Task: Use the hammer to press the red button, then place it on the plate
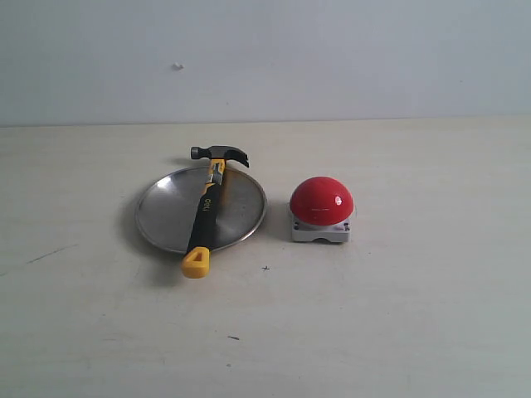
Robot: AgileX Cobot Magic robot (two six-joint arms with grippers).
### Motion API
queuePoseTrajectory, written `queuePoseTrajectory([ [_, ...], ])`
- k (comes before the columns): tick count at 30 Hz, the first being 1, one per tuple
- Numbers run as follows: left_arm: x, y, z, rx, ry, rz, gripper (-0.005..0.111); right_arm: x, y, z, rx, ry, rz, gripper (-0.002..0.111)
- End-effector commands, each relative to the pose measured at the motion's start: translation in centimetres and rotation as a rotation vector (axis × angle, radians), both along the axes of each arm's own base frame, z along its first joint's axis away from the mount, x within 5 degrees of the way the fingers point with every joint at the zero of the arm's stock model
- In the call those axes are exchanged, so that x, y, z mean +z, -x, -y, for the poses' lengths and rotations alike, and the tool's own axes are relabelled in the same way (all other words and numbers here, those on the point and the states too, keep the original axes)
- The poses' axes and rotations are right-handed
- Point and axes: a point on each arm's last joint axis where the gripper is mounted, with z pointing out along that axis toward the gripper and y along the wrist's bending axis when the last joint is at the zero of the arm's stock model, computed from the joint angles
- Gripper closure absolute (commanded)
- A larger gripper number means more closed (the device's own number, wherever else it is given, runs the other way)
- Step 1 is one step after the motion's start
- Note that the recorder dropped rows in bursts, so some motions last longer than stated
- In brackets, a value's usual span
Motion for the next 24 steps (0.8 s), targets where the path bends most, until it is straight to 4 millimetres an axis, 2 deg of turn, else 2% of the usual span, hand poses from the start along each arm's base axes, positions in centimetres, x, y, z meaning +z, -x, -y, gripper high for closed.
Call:
queuePoseTrajectory([
  [1, 0.2, 0.5, 0.46, -0.078, -0.059, 0.048, 0.107, -0.06, 0.02, 0.03, -0.005, 0.001, 0.006, 0.108],
  [4, 0.2, 0.53, 0.55, -0.087, -0.101, 0.057, 0.107, -0.06, 0.02, 0.03, -0.005, 0.001, 0.006, 0.108],
  [24, 0.23, 0.58, 0.72, -0.107, -0.102, 0.061, 0.107, -0.06, 0.02, 0.02, -0.004, -0.001, 0.006, 0.108],
])
